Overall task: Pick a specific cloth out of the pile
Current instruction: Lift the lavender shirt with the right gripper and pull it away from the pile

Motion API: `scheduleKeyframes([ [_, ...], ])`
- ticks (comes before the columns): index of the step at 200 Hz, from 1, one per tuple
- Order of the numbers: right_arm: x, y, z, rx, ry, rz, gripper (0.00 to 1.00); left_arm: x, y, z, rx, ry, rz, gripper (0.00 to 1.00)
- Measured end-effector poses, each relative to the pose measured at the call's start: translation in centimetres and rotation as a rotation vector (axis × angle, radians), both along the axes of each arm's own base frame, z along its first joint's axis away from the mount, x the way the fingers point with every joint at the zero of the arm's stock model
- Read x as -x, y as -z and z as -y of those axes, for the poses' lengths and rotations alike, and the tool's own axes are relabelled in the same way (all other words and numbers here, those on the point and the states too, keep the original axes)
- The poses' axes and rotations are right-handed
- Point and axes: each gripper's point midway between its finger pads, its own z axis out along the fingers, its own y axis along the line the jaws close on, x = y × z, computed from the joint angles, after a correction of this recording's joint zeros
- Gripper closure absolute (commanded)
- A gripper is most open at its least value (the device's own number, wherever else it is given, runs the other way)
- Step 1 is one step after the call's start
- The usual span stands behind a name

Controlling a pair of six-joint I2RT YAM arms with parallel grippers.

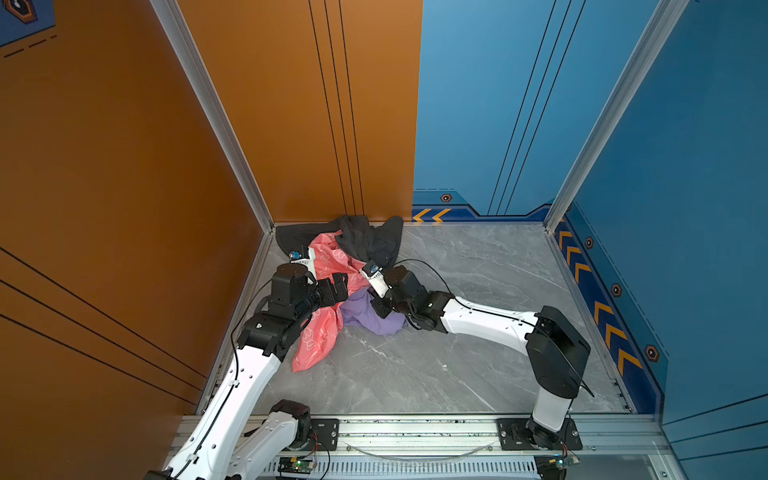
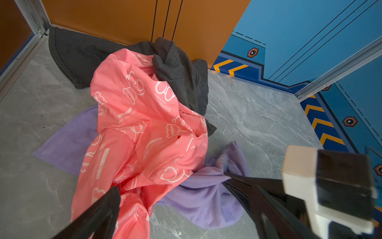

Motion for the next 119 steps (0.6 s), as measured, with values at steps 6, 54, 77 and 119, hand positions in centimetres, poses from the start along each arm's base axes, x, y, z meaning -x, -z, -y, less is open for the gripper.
scheduleKeyframes([
  [6, 0.0, -0.8, 0.0, -0.016, 0.000, 0.012, 1.00, 0.0, 0.0, 0.0, 0.000, -0.001, 0.001, 0.02],
  [54, 0.6, -6.6, 0.9, -0.115, 0.001, 0.083, 1.00, -0.1, -0.3, -0.1, 0.003, -0.004, 0.013, 0.02],
  [77, 0.8, -9.0, 1.5, -0.161, 0.005, 0.112, 1.00, -0.3, -0.8, 0.0, 0.008, -0.003, 0.033, 0.02],
  [119, 0.4, -13.1, 2.6, -0.246, 0.032, 0.148, 1.00, -0.5, -1.6, 0.1, 0.017, 0.000, 0.065, 0.02],
])
